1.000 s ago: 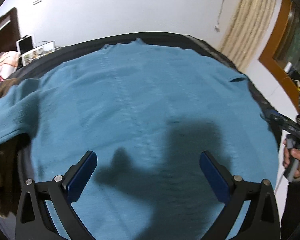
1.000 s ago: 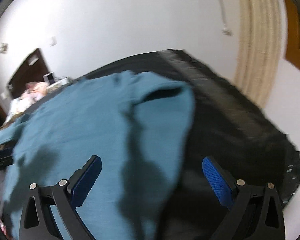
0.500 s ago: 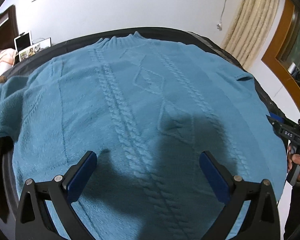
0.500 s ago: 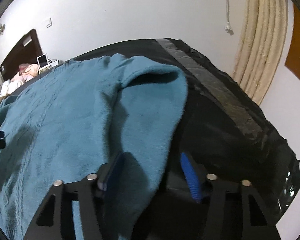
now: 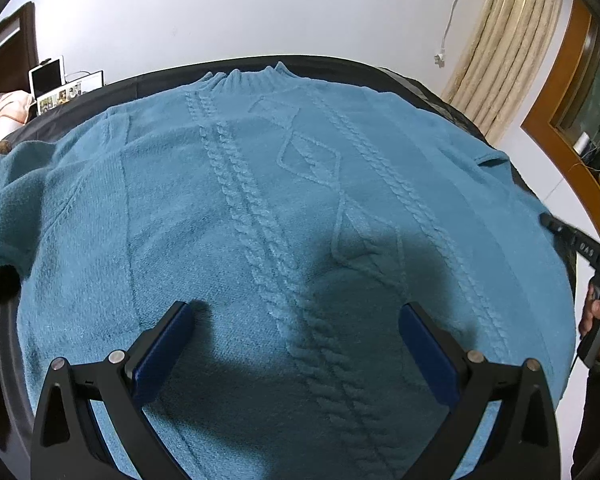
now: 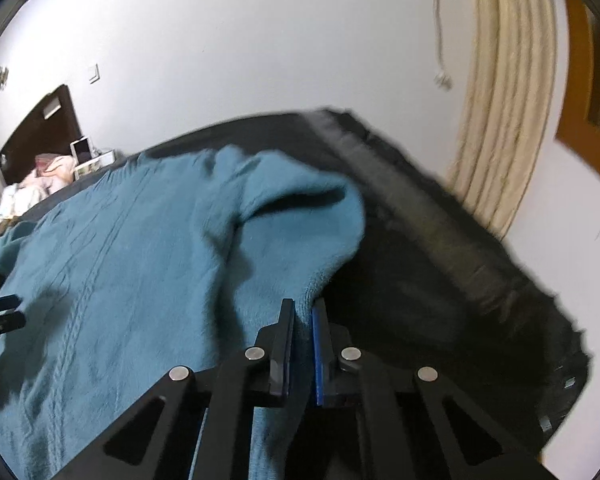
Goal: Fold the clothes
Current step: 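Grasp the sweater sleeve cuff with the right gripper, then lift the sleeve with the right gripper and fold it across the sweater body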
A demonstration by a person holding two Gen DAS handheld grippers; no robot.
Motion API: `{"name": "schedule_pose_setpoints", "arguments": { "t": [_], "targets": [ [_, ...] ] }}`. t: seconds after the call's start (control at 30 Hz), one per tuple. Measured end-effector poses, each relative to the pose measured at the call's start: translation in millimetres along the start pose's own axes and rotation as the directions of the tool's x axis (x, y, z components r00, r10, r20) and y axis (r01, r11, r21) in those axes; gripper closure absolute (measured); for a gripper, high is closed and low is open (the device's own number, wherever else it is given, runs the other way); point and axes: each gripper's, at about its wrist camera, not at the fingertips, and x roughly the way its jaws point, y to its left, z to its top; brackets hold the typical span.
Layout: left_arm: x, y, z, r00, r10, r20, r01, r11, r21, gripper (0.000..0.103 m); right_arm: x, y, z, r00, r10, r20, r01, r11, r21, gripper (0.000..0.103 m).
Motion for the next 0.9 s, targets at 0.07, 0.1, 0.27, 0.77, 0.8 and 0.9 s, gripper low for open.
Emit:
{"name": "schedule_pose_setpoints", "arguments": {
  "t": [0.07, 0.1, 0.27, 0.77, 0.8, 0.9],
  "targets": [
    [0.2, -0.8, -0.7, 1.000, 0.004, 0.003, -0.004, 1.000, 0.004, 0.000, -10.9, -1.1, 6.1, 0.998, -0.046, 0.046, 0.046, 0.999, -0.011, 0.095],
    [-0.3, -0.8, -1.0, 1.000, 0.006, 0.004, -0.006, 1.000, 0.005, 0.000, -17.0, -2.2, 10.2, 0.995, -0.074, 0.072, 0.075, 0.997, -0.016, 0.095],
    [-1.5, -0.7, -2.1, 1.000, 0.011, 0.010, -0.011, 1.000, 0.010, 0.000, -46.2, -8.1, 31.3, 0.953, -0.229, 0.197, 0.240, 0.970, -0.031, 0.095],
    [-1.2, 0.4, -3.4, 1.000, 0.016, 0.017, -0.016, 1.000, 0.022, 0.000, -27.9, -49.7, -0.2, 0.994, -0.100, 0.034, 0.096, 0.991, 0.096, 0.091],
    [-0.9, -0.2, -3.4, 1.000, 0.018, 0.016, -0.018, 1.000, 0.023, 0.000, -28.9, -53.0, -3.6, 0.997, -0.073, 0.030, 0.069, 0.991, 0.112, 0.089],
    [-0.6, -1.2, -3.8, 1.000, 0.024, 0.016, -0.025, 0.999, 0.028, 0.000, -33.6, -60.8, -11.1, 0.999, 0.010, 0.031, -0.015, 0.986, 0.166, 0.062]
  ]
}}
